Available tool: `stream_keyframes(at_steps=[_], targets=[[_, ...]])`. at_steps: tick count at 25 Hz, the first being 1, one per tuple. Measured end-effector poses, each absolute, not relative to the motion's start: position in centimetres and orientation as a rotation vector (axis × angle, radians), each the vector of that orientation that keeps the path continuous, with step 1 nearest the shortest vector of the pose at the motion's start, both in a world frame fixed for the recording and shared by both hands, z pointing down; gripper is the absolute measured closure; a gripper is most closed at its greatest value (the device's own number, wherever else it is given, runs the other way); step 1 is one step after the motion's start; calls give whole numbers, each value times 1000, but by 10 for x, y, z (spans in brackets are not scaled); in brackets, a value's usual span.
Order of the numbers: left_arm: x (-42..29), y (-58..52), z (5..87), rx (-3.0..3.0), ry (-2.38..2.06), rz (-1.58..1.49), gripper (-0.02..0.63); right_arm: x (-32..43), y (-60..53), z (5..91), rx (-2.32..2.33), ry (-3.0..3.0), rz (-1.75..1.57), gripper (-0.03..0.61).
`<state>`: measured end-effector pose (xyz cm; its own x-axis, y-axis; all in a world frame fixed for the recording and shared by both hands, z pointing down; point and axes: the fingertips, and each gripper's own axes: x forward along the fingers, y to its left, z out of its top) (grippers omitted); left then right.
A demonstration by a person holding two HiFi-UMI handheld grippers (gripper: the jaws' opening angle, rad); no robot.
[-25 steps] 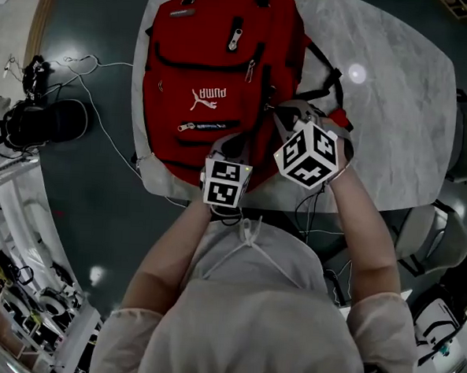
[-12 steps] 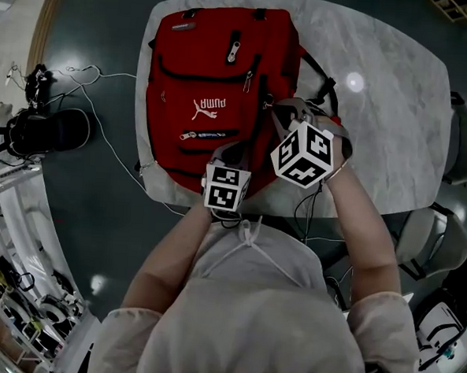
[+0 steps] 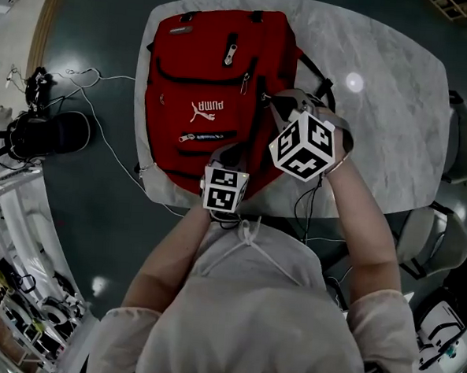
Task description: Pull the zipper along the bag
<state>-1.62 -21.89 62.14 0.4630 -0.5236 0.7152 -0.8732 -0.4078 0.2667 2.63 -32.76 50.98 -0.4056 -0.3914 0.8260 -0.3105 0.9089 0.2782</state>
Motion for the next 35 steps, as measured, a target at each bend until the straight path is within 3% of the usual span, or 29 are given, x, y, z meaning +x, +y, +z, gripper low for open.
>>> stream_keyframes(at_steps=[18,32,35], targets=[[-15,-215,621,2078,-1163,721,595,24,-362,497,551,-2017,-134,552],[-15,-216,621,2084,-1162,727,595,36,-366,519,640,-2115,104,548],[-15,-216,622,2086,-1163,727,595,44,-376,520,703,-2110,96,445]])
